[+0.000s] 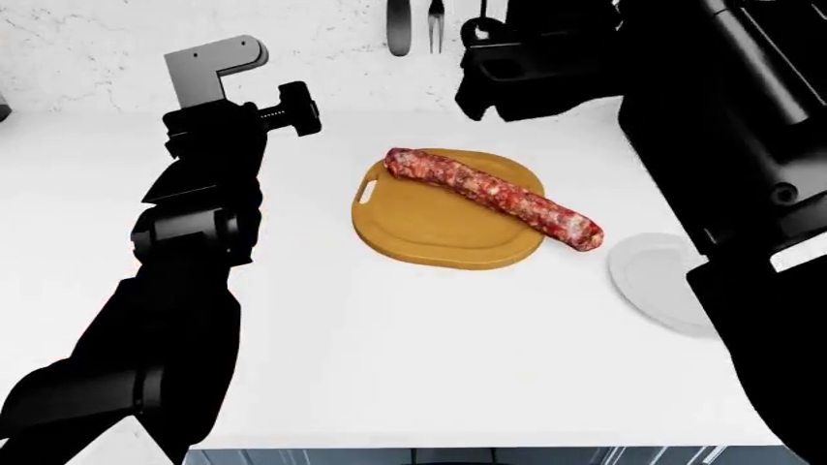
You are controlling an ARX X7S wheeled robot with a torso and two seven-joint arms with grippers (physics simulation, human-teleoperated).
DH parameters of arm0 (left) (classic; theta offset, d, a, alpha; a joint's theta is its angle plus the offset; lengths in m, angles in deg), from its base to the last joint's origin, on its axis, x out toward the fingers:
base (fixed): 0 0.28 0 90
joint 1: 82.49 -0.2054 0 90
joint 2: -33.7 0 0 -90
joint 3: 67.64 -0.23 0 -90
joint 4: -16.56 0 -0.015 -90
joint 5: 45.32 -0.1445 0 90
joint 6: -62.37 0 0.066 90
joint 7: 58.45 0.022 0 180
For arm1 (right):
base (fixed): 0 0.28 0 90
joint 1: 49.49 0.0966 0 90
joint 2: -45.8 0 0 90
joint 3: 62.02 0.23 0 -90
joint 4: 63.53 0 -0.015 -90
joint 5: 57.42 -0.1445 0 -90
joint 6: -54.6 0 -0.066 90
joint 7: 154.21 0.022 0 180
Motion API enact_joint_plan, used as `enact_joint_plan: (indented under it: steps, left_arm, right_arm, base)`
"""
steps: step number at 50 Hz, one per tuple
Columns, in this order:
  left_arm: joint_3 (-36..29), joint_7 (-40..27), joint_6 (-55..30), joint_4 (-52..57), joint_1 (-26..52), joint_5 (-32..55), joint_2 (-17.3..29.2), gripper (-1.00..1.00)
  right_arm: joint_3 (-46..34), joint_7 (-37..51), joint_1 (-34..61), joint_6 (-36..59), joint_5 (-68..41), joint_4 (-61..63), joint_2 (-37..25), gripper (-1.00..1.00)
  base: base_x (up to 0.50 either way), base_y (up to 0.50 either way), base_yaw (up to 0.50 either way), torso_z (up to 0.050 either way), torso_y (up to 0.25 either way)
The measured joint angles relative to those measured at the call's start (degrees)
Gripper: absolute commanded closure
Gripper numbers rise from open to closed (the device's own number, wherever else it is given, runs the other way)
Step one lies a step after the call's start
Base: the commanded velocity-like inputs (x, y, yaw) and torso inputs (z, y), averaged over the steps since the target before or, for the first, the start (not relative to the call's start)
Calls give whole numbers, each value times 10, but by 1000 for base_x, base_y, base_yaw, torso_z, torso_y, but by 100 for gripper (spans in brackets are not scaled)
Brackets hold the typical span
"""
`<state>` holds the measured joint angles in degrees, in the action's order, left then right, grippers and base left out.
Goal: Pick the salami from the plate and place it on the cutting board. Then pick the condiment bottle from the cabinet and place it next to the cutting board.
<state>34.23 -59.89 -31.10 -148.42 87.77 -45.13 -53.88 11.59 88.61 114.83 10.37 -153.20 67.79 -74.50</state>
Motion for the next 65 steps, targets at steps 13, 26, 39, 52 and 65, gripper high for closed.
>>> enact_joint_plan:
  steps: [13,26,39,52,65]
  left_arm:
    - [-1,0,1,0,0,0,0,-100]
    - [-3,1,3,0,0,0,0,-100]
    - [-6,1,5,0,-1,0,-1,-100]
    - [-8,1,5,0,-1,0,-1,-100]
    - [-11,0,7,0,-2,0,-1,-100]
  right_arm:
    - [38,-20,-110,-27,22,47,-38,100]
    - [78,-109,-273,-67,120,87,-57,100]
    - [82,-243,-420,-116,268,91,-54,100]
    - [29,-320,-481,-147,434,72,-43,100]
    - [-17,-375,-522,-230,577,13,-24,100]
  base:
    - [0,0,0,0,0]
    - [0,0,0,0,0]
    - [0,0,0,0,0]
    - [0,0,0,0,0]
    - [0,0,0,0,0]
